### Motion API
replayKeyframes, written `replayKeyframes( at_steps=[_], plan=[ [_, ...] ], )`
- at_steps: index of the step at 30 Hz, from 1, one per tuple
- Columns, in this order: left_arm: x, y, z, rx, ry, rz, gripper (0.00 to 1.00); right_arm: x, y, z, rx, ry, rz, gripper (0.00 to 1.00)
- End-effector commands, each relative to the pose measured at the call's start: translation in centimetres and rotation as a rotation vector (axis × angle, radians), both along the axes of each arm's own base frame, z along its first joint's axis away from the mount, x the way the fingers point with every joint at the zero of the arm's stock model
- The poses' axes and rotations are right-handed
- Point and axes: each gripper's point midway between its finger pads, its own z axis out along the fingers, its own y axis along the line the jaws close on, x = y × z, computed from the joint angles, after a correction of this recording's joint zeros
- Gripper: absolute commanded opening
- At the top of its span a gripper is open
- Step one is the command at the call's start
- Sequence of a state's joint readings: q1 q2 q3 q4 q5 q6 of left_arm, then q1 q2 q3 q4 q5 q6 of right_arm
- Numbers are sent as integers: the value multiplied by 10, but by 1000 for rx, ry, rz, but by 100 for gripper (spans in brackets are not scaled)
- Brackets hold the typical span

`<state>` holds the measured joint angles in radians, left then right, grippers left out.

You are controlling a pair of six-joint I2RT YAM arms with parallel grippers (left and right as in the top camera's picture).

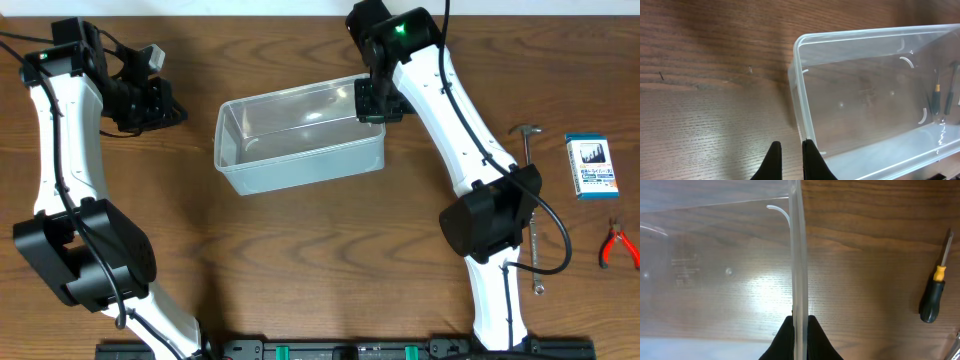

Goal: Pack container

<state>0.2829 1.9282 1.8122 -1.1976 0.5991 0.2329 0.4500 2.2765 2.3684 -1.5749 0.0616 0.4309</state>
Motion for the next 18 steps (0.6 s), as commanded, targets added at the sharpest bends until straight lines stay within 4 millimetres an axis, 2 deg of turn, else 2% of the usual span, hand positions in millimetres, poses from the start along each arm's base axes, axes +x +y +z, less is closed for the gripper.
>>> replayKeyframes(
  at_steps=[1, 7, 13, 18],
  plan=[
    [-2, -3, -4, -17, 20, 2, 6, 3, -7, 26, 10, -66, -33, 1],
    [-2, -3, -4, -17, 19, 2, 6, 12, -17, 29, -46, -113, -42, 1],
    [-2, -3, -4, -17, 20, 2, 6, 22, -12, 32, -25, -159, -45, 1],
    [-2, -3, -4, -17, 20, 2, 6, 18, -4, 32, 19, -139, -35, 1]
  ],
)
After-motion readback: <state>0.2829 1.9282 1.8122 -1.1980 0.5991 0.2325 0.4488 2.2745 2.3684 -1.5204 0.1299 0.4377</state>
